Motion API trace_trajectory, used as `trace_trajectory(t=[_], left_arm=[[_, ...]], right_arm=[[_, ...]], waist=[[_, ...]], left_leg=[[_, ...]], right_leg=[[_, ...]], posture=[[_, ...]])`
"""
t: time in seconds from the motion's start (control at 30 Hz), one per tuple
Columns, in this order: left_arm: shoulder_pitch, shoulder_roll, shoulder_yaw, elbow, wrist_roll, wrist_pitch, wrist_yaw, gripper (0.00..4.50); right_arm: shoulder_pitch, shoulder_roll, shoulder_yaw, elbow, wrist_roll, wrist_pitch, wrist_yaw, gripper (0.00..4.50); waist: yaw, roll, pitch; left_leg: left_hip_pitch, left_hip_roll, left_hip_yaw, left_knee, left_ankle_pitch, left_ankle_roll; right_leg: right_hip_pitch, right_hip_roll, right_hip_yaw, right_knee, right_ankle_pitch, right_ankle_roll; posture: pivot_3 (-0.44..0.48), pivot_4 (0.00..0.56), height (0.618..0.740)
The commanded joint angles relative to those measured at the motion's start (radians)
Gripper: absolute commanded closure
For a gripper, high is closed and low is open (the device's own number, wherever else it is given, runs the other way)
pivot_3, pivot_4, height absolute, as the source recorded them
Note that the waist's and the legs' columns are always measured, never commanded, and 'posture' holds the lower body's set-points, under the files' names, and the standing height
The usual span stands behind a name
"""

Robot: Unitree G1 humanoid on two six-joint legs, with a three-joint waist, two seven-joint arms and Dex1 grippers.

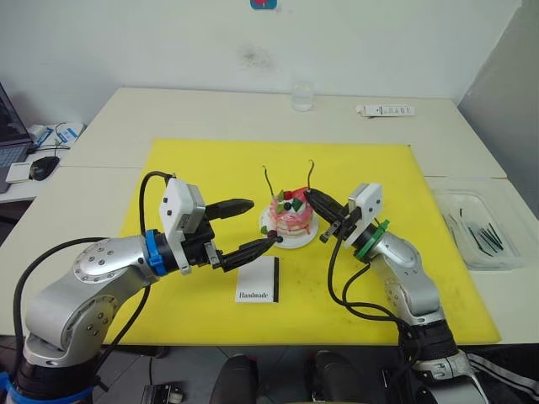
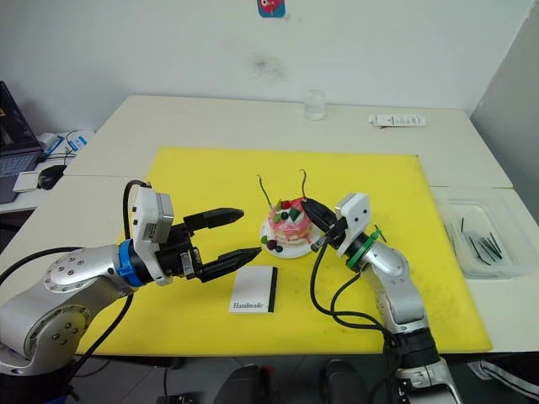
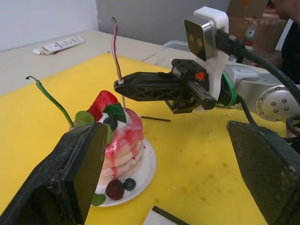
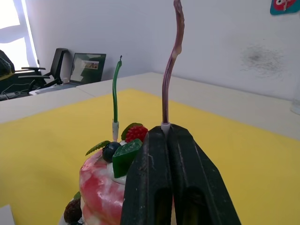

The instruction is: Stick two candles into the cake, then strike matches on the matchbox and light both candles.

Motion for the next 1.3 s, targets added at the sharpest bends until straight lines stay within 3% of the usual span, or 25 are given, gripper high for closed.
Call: trace_trajectory(t=[0.03, 0.93, 1.07, 1.23, 1.3], left_arm=[[-0.011, 0.011, 0.005, -0.011, 0.002, -0.013, -0.011, 0.0], [0.013, 0.0, -0.015, -0.024, 0.031, -0.029, -0.021, 0.0], [0.012, -0.002, -0.018, -0.022, 0.039, -0.034, -0.021, 0.0], [0.019, 0.002, -0.02, -0.016, 0.064, -0.045, -0.024, 0.0], [0.021, 0.003, -0.024, -0.012, 0.087, -0.048, -0.012, 0.0]], right_arm=[[0.009, 0.003, -0.001, 0.001, -0.01, -0.037, -0.007, 4.47], [0.06, 0.025, 0.031, 0.019, -0.027, -0.044, -0.025, 4.47], [0.046, 0.032, 0.012, 0.003, -0.02, -0.048, -0.047, 3.56], [0.034, 0.02, 0.003, -0.037, -0.031, -0.043, -0.07, 1.69], [0.035, 0.014, -0.003, -0.083, -0.017, -0.019, -0.079, 1.43]], waist=[[0.0, 0.0, 0.0], [-0.003, 0.0, 0.0], [-0.004, 0.0, 0.0], [-0.005, 0.0, 0.0], [-0.005, 0.0, 0.0]], left_leg=[[0.0, 0.0, 0.0, 0.0, 0.0, 0.0], [0.001, 0.0, 0.0, 0.0, 0.0, 0.0], [0.0, 0.0, 0.0, 0.0, 0.0, 0.0], [0.0, 0.0, 0.001, -0.001, 0.0, 0.0], [0.0, 0.0, 0.0, -0.001, 0.0, 0.0]], right_leg=[[0.0, 0.0, 0.0, 0.0, 0.0, 0.0], [0.0, 0.0, 0.0, 0.0, 0.0, 0.0], [0.0, 0.0, 0.0, 0.0, 0.0, 0.0], [-0.001, 0.0, 0.001, 0.0, 0.0, 0.0], [-0.001, 0.0, 0.0, 0.0, 0.0, 0.0]], posture=[[0.0, 0.15, 0.74], [0.0, 0.15, 0.74], [0.0, 0.15, 0.74], [0.0, 0.15, 0.74], [0.0, 0.15, 0.74]])
